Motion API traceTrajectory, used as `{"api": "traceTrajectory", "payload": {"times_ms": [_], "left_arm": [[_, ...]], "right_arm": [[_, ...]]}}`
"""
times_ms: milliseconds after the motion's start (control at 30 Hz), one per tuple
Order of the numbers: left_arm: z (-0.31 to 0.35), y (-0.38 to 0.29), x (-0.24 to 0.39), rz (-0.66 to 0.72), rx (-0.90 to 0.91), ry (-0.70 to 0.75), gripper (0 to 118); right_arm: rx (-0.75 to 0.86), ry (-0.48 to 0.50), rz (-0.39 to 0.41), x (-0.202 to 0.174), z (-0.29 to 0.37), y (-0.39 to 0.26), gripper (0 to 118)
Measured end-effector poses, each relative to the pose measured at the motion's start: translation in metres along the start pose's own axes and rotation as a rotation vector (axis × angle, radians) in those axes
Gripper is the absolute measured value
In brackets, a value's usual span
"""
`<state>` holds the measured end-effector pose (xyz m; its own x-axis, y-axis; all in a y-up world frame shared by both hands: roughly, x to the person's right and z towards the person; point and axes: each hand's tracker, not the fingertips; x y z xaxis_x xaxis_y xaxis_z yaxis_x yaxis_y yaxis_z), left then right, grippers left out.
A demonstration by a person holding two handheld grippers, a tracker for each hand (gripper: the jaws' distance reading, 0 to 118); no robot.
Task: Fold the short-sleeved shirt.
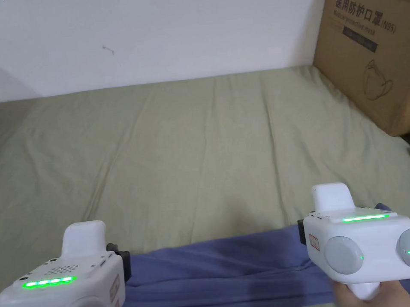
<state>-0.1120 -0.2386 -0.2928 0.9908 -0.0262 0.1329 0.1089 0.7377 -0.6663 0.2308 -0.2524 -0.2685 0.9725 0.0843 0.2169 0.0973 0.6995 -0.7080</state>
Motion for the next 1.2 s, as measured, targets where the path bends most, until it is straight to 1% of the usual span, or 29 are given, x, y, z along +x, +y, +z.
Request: {"api": "traceTrajectory", "payload": {"times_ms": [33, 67, 133, 233, 267, 300, 333, 367, 400, 433, 467, 500, 533, 567, 633, 667, 733, 800, 833, 867, 900, 933, 967, 1000, 1033, 1067, 1100, 1133, 1200], "left_arm": [[-0.002, 0.002, -0.012, 0.022, -0.007, -0.025, 4], [-0.006, 0.003, -0.030, 0.077, -0.020, -0.092, 4], [-0.011, 0.008, -0.074, 0.251, -0.074, -0.294, 4], [-0.042, -0.002, -0.144, 0.546, -0.157, -0.609, 4], [-0.048, -0.005, -0.159, 0.600, -0.199, -0.707, 5], [-0.057, -0.011, -0.170, 0.632, -0.224, -0.760, 5], [-0.063, -0.016, -0.176, 0.634, -0.245, -0.753, 6], [-0.069, -0.020, -0.181, 0.619, -0.254, -0.731, 11], [-0.074, -0.022, -0.185, 0.613, -0.246, -0.716, 26], [-0.080, -0.025, -0.187, 0.617, -0.253, -0.712, 69], [-0.087, -0.030, -0.189, 0.640, -0.271, -0.719, 105], [-0.094, -0.035, -0.188, 0.659, -0.292, -0.734, 118], [-0.101, -0.037, -0.187, 0.661, -0.304, -0.747, 117], [-0.104, -0.041, -0.187, 0.680, -0.254, -0.794, 118], [-0.119, -0.052, -0.177, 0.718, -0.299, -0.823, 118], [-0.133, -0.053, -0.190, 0.764, -0.328, -0.860, 118], [-0.144, -0.058, -0.182, 0.815, -0.308, -0.972, 118], [-0.152, -0.058, -0.166, 0.838, -0.301, -1.067, 118], [-0.158, -0.060, -0.158, 0.848, -0.331, -1.103, 118], [-0.162, -0.059, -0.151, 0.831, -0.348, -1.119, 118], [-0.161, -0.057, -0.147, 0.793, -0.311, -1.079, 110], [-0.161, -0.060, -0.145, 0.731, -0.283, -0.986, 64], [-0.164, -0.061, -0.139, 0.647, -0.320, -0.786, 8], [-0.172, -0.069, -0.134, 0.599, -0.386, -0.661, 9], [-0.168, -0.070, -0.138, 0.748, -0.305, -0.851, 9], [-0.165, -0.066, -0.144, 0.778, -0.278, -0.836, 9], [-0.160, -0.061, -0.142, 0.711, -0.298, -0.772, 9], [-0.152, -0.054, -0.139, 0.654, -0.303, -0.744, 9], [-0.130, -0.040, -0.135, 0.505, -0.261, -0.659, 9]], "right_arm": [[0.000, 0.005, 0.002, 0.000, 0.003, 0.004, 1], [-0.001, 0.019, 0.001, 0.000, 0.003, 0.005, 1], [-0.005, 0.042, 0.005, -0.003, 0.003, 0.004, 1], [-0.007, 0.085, 0.024, -0.003, 0.003, 0.004, 1], [-0.010, 0.099, 0.029, -0.004, 0.002, 0.002, 1], [-0.016, 0.115, 0.037, -0.005, 0.004, 0.002, 1], [-0.025, 0.122, 0.041, -0.006, 0.002, 0.001, 1], [-0.033, 0.124, 0.044, -0.007, -0.001, -0.001, 1], [-0.042, 0.129, 0.046, -0.007, -0.004, -0.003, 1], [-0.053, 0.133, 0.049, -0.006, -0.007, -0.003, 1], [-0.064, 0.134, 0.050, -0.006, -0.009, -0.006, 1], [-0.073, 0.134, 0.050, -0.005, -0.011, -0.008, 1], [-0.080, 0.134, 0.050, -0.004, -0.012, -0.010, 1], [-0.086, 0.136, 0.052, -0.003, -0.012, -0.009, 1], [-0.096, 0.132, 0.058, 0.000, -0.014, -0.011, 1], [-0.099, 0.127, 0.063, 0.001, -0.014, -0.012, 1], [-0.103, 0.123, 0.066, 0.003, -0.019, -0.012, 1], [-0.106, 0.124, 0.064, 0.006, -0.020, -0.011, 1], [-0.108, 0.124, 0.064, 0.006, -0.019, -0.011, 1], [-0.109, 0.125, 0.066, 0.006, -0.018, -0.010, 1], [-0.110, 0.128, 0.069, 0.006, -0.018, -0.010, 1], [-0.111, 0.132, 0.071, 0.006, -0.018, -0.010, 1], [-0.111, 0.136, 0.073, 0.005, -0.019, -0.010, 1], [-0.111, 0.141, 0.076, 0.004, -0.019, -0.010, 1], [-0.112, 0.146, 0.081, 0.003, -0.018, -0.010, 1], [-0.113, 0.151, 0.086, 0.003, -0.018, -0.010, 1], [-0.114, 0.154, 0.093, 0.001, -0.018, -0.010, 1], [-0.115, 0.158, 0.099, 0.000, -0.017, -0.009, 1], [-0.113, 0.168, 0.108, 0.001, -0.015, -0.008, 1]]}}
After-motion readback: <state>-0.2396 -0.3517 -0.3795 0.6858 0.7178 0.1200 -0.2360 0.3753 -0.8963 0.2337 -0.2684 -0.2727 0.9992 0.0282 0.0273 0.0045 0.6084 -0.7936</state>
